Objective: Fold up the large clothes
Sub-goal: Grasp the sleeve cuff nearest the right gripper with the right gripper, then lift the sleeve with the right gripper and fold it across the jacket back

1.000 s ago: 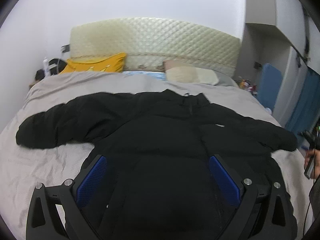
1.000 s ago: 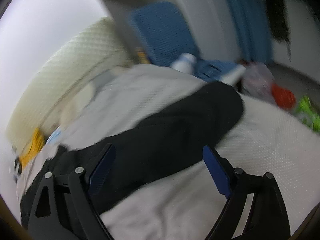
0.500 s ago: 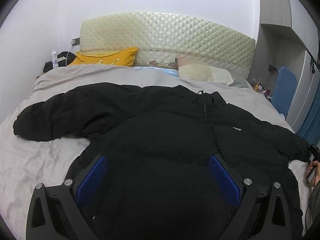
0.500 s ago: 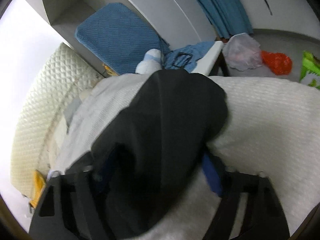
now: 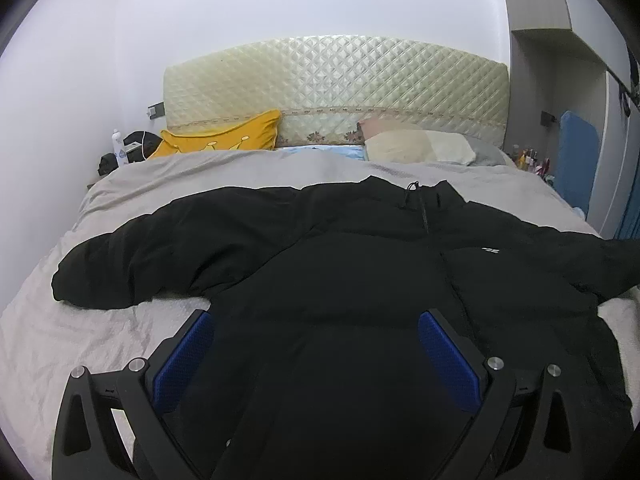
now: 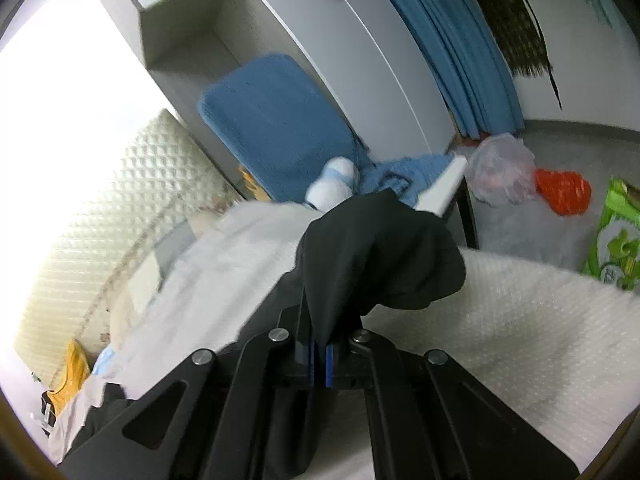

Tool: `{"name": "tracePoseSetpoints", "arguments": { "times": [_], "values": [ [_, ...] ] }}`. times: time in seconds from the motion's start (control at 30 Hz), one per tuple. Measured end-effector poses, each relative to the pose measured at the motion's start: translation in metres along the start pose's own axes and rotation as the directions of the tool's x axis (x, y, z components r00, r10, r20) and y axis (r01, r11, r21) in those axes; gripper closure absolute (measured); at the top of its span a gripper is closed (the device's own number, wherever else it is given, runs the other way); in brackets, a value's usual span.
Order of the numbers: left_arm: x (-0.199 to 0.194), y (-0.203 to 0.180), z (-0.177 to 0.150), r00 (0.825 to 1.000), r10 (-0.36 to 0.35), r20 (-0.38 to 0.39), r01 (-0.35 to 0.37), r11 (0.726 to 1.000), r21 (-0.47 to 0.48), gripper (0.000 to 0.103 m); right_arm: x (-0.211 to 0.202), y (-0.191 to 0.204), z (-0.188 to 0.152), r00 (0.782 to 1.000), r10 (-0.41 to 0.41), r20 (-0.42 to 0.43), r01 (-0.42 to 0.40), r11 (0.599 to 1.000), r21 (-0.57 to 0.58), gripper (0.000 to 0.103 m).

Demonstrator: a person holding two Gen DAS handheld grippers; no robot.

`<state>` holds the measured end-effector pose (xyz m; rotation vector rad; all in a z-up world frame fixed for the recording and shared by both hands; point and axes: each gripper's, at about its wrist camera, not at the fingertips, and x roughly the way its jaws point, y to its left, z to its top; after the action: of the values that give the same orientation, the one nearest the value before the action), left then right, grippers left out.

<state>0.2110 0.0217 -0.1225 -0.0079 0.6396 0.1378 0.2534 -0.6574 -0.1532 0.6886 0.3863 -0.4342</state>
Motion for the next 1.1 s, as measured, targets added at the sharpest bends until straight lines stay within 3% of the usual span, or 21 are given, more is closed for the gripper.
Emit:
{"name": "tracePoseSetpoints", "arguments": {
  "times": [0.23,0.6,0.87,1.1],
  "values": [
    [-0.025,0.019,-0.002,0.999,-0.043,0.011,0.044,0.999,-0.02,0.0,-0.084,0.075,0.025,0.997,0.047,0.068,-0.038,0.991,-0.126,0.1],
    [-0.06,0.041,-0.011,0.995,-0.1,0.025,0.1,0.995,0.005,0.0,-0.201,0.238,0.015,0.975,0.183,0.129,-0.134,0.938,-0.318,0.1],
    [-0.078,0.062,-0.008,0.99,-0.134,0.055,0.134,0.991,-0.006,0.0,-0.24,0.357,-0.039,0.953,0.292,0.084,-0.22,0.853,-0.473,0.1],
    [-0.075,0.073,-0.008,0.989,-0.147,0.035,0.146,0.989,0.031,0.0,-0.225,0.452,-0.129,0.93,0.361,-0.074,-0.328,0.721,-0.611,0.1]
  ]
}}
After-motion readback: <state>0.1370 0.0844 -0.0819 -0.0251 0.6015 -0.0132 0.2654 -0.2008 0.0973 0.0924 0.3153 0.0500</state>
